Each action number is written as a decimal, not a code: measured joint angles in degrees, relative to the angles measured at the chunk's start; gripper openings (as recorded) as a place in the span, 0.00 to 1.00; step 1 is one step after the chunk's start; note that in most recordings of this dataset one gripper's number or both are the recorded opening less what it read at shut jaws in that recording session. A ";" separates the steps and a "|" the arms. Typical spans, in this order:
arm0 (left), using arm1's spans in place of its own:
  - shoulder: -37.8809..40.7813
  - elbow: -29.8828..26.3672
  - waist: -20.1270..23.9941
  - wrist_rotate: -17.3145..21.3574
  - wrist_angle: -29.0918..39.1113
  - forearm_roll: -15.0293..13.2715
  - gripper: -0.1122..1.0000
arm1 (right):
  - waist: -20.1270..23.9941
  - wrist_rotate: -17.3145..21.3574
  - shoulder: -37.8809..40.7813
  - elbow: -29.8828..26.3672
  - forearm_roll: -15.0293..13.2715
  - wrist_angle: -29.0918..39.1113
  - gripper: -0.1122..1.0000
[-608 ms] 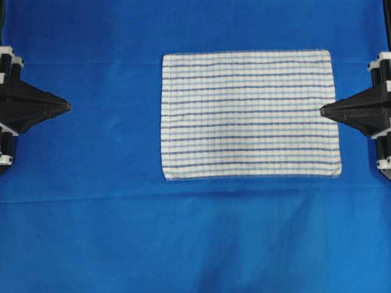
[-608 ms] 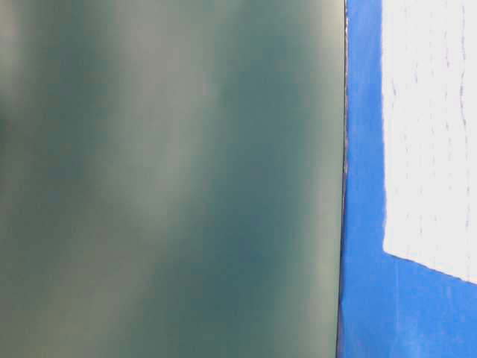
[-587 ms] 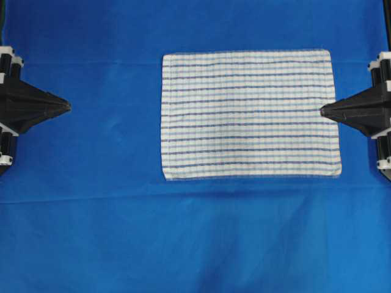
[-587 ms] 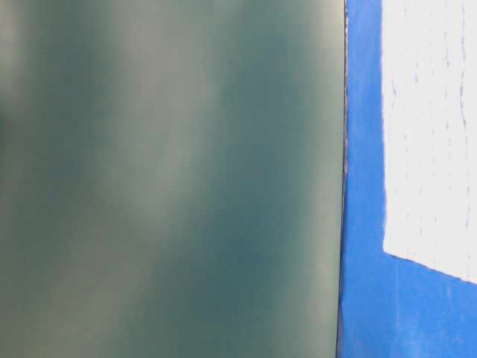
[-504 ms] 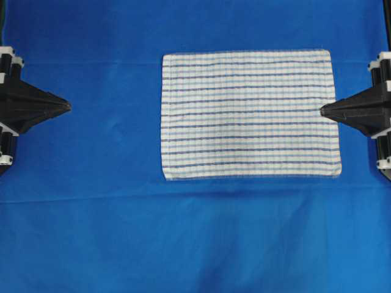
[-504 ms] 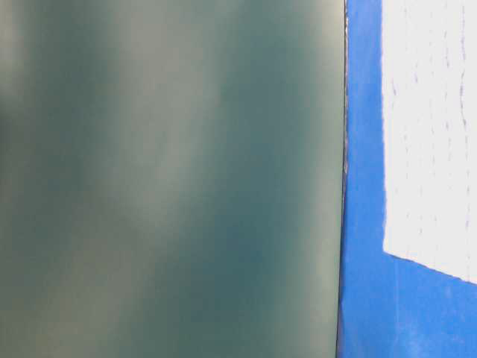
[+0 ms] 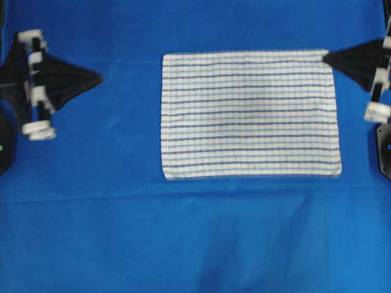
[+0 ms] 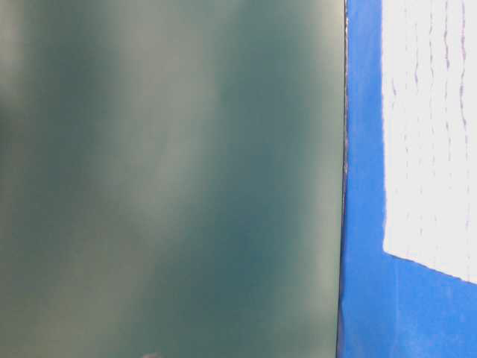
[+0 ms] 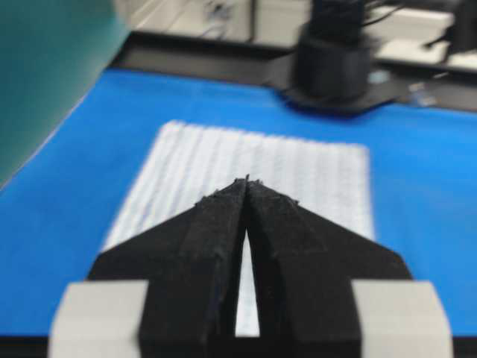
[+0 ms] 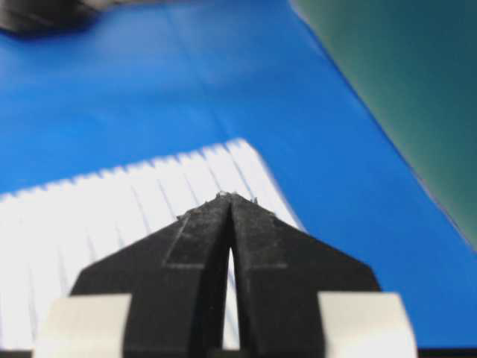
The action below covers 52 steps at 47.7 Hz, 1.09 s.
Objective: Fold the blue towel.
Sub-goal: 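Move both grippers toward the towel's top corners, then grasp the top-left and top-right corners of the striped towel with both grippers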
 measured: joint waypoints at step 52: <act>51.86 -27.69 16.17 0.97 12.39 0.00 0.90 | -27.16 -0.18 42.71 -2.55 -2.81 1.58 0.62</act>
